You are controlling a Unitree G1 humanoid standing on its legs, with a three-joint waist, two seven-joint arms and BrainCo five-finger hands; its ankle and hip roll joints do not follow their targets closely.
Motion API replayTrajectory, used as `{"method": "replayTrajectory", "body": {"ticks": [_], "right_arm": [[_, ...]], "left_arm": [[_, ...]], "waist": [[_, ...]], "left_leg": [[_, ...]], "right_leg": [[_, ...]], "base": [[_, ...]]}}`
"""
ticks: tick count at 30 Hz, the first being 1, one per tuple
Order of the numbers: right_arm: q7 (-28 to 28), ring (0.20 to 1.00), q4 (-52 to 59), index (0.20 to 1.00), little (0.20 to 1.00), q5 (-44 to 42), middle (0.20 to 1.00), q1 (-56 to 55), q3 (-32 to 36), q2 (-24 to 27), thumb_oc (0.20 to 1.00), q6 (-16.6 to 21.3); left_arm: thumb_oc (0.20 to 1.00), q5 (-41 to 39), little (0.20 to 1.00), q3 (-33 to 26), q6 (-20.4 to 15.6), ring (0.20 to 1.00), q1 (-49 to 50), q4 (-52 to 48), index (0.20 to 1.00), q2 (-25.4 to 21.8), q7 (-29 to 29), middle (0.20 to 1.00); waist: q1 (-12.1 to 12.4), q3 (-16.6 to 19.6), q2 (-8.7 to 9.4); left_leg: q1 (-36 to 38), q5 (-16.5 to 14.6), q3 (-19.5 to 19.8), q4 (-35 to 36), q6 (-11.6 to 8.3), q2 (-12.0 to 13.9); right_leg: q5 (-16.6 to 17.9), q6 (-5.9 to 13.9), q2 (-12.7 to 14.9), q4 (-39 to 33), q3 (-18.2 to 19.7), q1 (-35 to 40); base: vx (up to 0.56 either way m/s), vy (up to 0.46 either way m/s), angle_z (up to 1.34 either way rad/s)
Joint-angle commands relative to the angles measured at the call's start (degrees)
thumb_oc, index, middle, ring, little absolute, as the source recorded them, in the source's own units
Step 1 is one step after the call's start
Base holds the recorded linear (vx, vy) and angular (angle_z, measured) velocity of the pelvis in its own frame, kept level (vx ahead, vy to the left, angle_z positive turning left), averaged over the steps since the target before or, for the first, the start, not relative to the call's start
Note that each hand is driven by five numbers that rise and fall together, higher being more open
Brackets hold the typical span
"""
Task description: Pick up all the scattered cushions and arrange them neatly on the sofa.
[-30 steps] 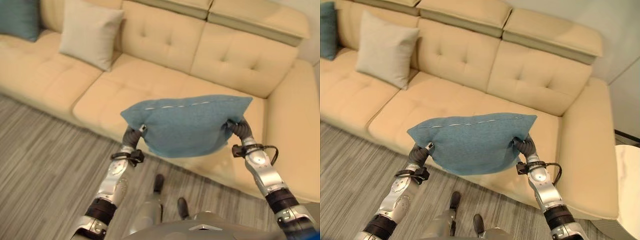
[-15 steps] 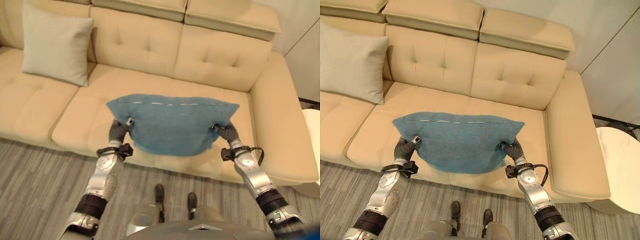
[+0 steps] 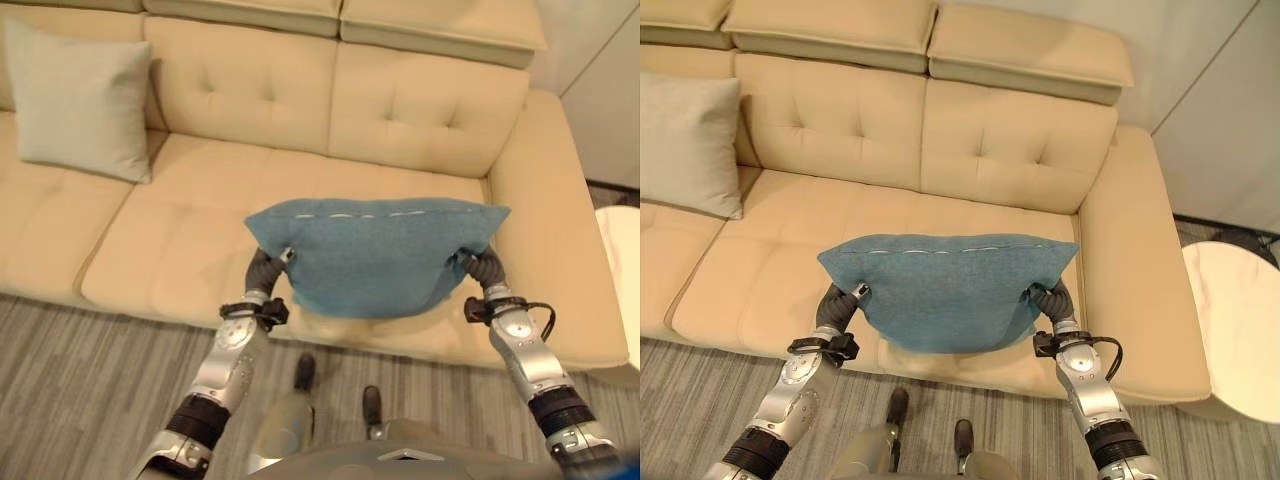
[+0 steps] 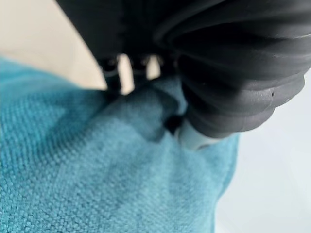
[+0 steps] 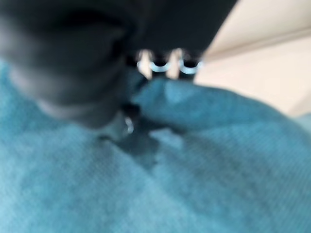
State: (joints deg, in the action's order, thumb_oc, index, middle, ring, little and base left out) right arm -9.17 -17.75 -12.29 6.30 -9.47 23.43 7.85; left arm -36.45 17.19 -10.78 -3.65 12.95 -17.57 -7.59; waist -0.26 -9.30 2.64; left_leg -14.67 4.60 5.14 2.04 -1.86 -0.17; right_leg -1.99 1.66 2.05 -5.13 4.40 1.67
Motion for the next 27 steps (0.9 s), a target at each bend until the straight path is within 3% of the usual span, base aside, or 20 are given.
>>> {"method": "replayTrajectory", "body": {"ticks": [1,4,5,8,11,12,16,22,27], "right_arm": [[0.64,0.2,6.31,0.2,0.2,-0.74,0.2,1.87,-0.08,-1.92,0.2,5.32],[0.56,0.2,6.03,0.2,0.2,-0.4,0.2,3.04,-0.5,-3.03,0.2,5.07],[0.46,0.2,5.77,0.2,0.2,0.03,0.2,4.66,-1.22,-3.65,0.2,5.0],[0.33,0.2,5.33,0.2,0.2,0.01,0.2,5.64,-1.8,-4.2,0.2,5.06],[0.36,0.2,4.94,0.2,0.2,-0.15,0.2,6.92,-2.23,-4.26,0.2,5.09],[0.61,0.2,4.91,0.2,0.2,0.02,0.2,7.07,-2.47,-3.69,0.2,5.05],[0.58,0.2,6.13,0.2,0.2,0.53,0.2,4.98,-0.77,-2.32,0.2,4.99],[0.45,0.2,7.62,0.2,0.2,0.53,0.2,3.13,1.18,-1.47,0.2,4.95],[-2.46,0.2,6.94,0.2,0.2,1.18,0.2,12.72,-1.63,0.94,0.2,4.75]], "left_arm": [[0.2,1.27,0.2,1.45,-4.74,0.2,-5.04,-7.46,0.2,-0.84,3.04,0.2],[0.2,1.39,0.2,1.35,-4.43,0.2,-5.43,-7.85,0.2,-1.4,2.86,0.2],[0.2,1.88,0.2,1.04,-4.55,0.2,-6.06,-8.04,0.2,-2.28,2.25,0.2],[0.2,2.17,0.2,1.13,-4.76,0.2,-6.84,-7.7,0.2,-3.06,1.84,0.2],[0.2,2.4,0.2,0.35,-5.08,0.2,-6.91,-7.65,0.2,-3.44,1.29,0.2],[0.2,2.27,0.2,-0.13,-5.28,0.2,-7.33,-7.32,0.2,-3.29,0.31,0.2],[0.2,2.11,0.2,-1.09,-5.25,0.2,-5.62,-8.06,0.2,-1.98,1.03,0.2],[0.2,2.27,0.2,-2.54,-4.7,0.2,-4.85,-8.32,0.2,-1.46,0.64,0.2],[0.2,2.89,0.2,-1.09,-6.25,0.2,-14.78,-5.28,0.2,-2.6,-4.28,0.2]], "waist": [[1.5,4.83,1.94],[1.91,4.78,2.21],[2.47,4.33,2.44],[2.94,4.35,2.7],[3.3,4.76,2.2],[1.75,4.28,2.45],[0.99,5.01,2.64],[0.19,6.09,1.74],[0.26,4.7,1.15]], "left_leg": [[0.59,0.28,-0.58,-4.67,-2.31,-0.41],[1.87,-1.24,-2.79,-5.25,-0.99,-0.22],[2.34,-2.34,-4.44,-6.19,-0.26,-0.13],[2.94,-3.21,-4.9,-6.24,0.07,0.02],[4.58,-4.24,-5.11,-5.05,0.23,0.47],[6.29,-4.89,-4.15,-4.68,0.16,-0.61],[8.48,-5.08,-3.17,-3.34,-0.83,-0.39],[11.32,-4.47,-2.03,-0.36,-1.57,0.55],[8.04,-3.04,-1.65,0.57,-2.05,1.13]], "right_leg": [[-1.38,5.0,-0.41,3.04,-0.49,-0.19],[-1.54,6.98,2.02,6.56,-0.21,-1.54],[0.31,8.56,3.54,9.25,-0.22,-3.93],[1.46,8.85,3.83,9.77,0.59,-4.91],[3.76,8.54,4.58,5.86,-1.85,-8.67],[4.92,8.22,3.04,3.32,-0.65,-11.28],[5.88,8.2,3.3,1.95,-1.43,-8.73],[4.41,7.21,2.91,0.56,-4.12,-5.13],[4.4,6.97,2.92,0.4,-5.38,-8.06]], "base": [[0.16,0.225,-0.6],[0.09,0.224,-0.42],[0.03,0.148,-0.67],[0.04,0.074,-0.51],[0.12,0.025,-0.26],[0.14,0.015,-0.62],[0.13,-0.06,0.44],[0.14,-0.099,0.29],[-0.05,-0.029,0.0]]}}
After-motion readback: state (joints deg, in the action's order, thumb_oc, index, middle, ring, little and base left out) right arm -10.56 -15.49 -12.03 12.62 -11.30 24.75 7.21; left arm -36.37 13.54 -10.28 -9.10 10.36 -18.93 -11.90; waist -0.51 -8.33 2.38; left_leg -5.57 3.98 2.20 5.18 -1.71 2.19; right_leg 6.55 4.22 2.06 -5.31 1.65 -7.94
